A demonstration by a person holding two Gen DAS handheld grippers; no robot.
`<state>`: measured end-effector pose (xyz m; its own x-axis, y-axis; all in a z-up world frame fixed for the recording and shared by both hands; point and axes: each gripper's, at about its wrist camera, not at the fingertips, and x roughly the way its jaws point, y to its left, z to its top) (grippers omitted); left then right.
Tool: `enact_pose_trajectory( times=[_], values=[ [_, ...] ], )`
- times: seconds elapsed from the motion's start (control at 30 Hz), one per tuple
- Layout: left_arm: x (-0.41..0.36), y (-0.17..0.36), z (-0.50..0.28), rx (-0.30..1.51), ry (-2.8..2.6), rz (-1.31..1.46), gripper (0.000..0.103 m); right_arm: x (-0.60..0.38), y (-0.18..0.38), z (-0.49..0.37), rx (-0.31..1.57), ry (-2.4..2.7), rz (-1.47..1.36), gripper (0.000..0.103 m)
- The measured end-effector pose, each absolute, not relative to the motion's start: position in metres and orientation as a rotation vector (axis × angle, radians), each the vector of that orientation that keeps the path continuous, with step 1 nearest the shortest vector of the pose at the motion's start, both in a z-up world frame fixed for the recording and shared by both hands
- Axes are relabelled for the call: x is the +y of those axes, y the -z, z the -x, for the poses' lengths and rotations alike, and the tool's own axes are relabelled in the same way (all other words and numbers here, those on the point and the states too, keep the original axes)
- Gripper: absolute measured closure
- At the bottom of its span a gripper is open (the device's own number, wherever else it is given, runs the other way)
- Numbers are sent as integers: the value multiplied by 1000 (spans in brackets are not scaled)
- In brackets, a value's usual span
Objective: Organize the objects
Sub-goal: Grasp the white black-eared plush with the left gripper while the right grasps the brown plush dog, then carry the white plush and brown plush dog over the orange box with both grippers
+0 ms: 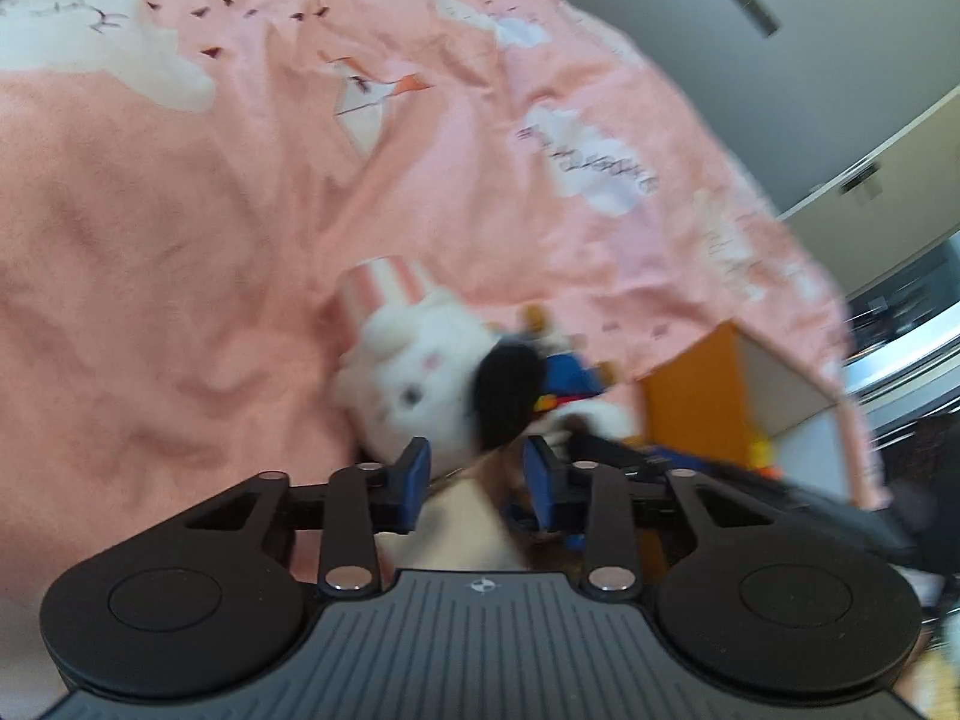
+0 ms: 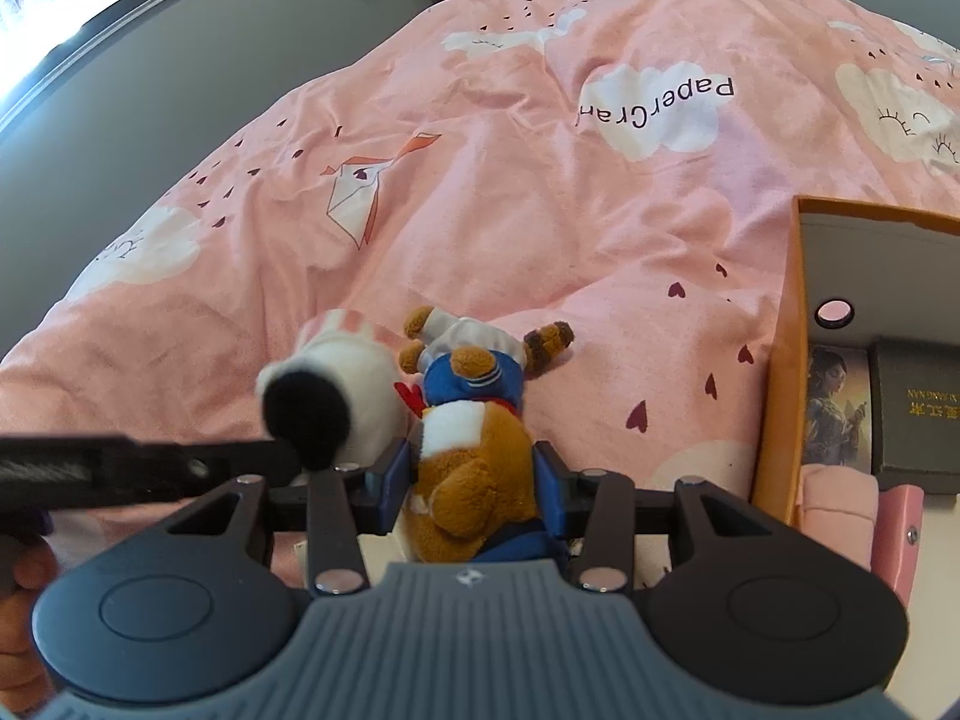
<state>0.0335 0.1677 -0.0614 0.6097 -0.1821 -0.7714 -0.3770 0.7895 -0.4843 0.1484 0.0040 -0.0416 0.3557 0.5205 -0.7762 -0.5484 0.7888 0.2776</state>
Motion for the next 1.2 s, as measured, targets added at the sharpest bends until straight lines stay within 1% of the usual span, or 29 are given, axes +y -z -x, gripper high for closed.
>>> enact_pose_trajectory(
  times=[0.17,0.23,0.3,0.37,0.4,0.6,0.8,0.9,1.03,1.2],
  values=[
    [167,66,-33,917,-173,671,68,2,40,-148,986,-683,25,57],
    [169,61,-29,878,-217,666,66,1,39,-148,984,-678,22,57],
    [172,57,-26,850,-259,668,58,0,37,-149,979,-668,14,58],
    [177,56,-23,829,-288,694,51,-2,34,-150,966,-659,7,58],
    [180,56,-23,823,-296,712,46,-3,32,-151,956,-657,3,58],
    [190,70,-31,836,-350,833,34,0,22,-159,912,-671,-7,58],
    [188,76,-44,840,-345,930,30,11,31,-164,938,-694,-4,58],
    [182,67,-47,819,-348,882,22,12,36,-166,951,-711,-11,58],
    [178,68,-57,856,-356,875,22,15,43,-166,991,-752,-41,58],
    [167,71,-66,921,-410,759,21,21,49,-162,1006,-779,-27,58]
  ],
)
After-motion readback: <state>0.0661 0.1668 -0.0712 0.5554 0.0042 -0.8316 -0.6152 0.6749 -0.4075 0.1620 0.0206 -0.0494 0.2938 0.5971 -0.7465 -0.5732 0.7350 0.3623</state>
